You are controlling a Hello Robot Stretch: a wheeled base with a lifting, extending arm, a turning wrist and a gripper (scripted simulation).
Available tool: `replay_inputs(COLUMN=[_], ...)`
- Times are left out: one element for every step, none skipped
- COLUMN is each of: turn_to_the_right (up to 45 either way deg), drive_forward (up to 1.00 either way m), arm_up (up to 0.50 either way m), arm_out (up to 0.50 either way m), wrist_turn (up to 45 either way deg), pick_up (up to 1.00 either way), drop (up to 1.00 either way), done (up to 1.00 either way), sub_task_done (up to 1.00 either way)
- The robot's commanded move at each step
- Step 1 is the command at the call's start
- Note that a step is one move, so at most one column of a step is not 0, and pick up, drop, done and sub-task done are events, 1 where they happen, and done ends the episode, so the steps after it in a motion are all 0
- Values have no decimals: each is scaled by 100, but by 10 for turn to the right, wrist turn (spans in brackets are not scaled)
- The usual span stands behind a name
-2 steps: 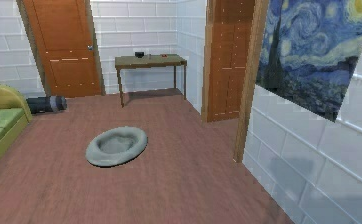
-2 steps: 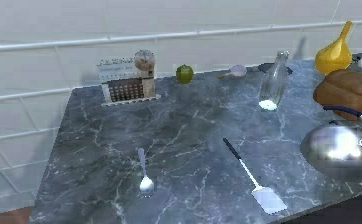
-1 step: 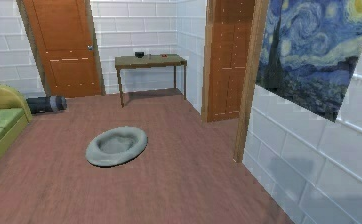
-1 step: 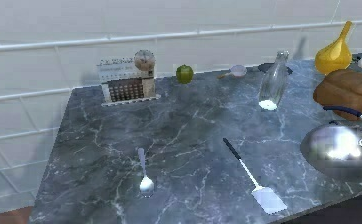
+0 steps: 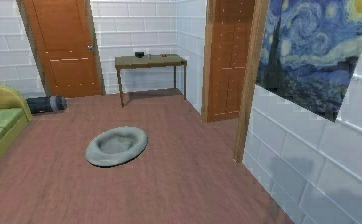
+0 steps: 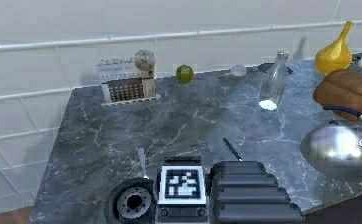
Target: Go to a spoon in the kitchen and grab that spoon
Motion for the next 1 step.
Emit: replay_inputs(turn_to_the_right=[0], drive_forward=[0], arm_up=[0], arm_out=[2], wrist_turn=[0], pick_up=[0], drop=[0], done=[0], sub_task_done=[0])
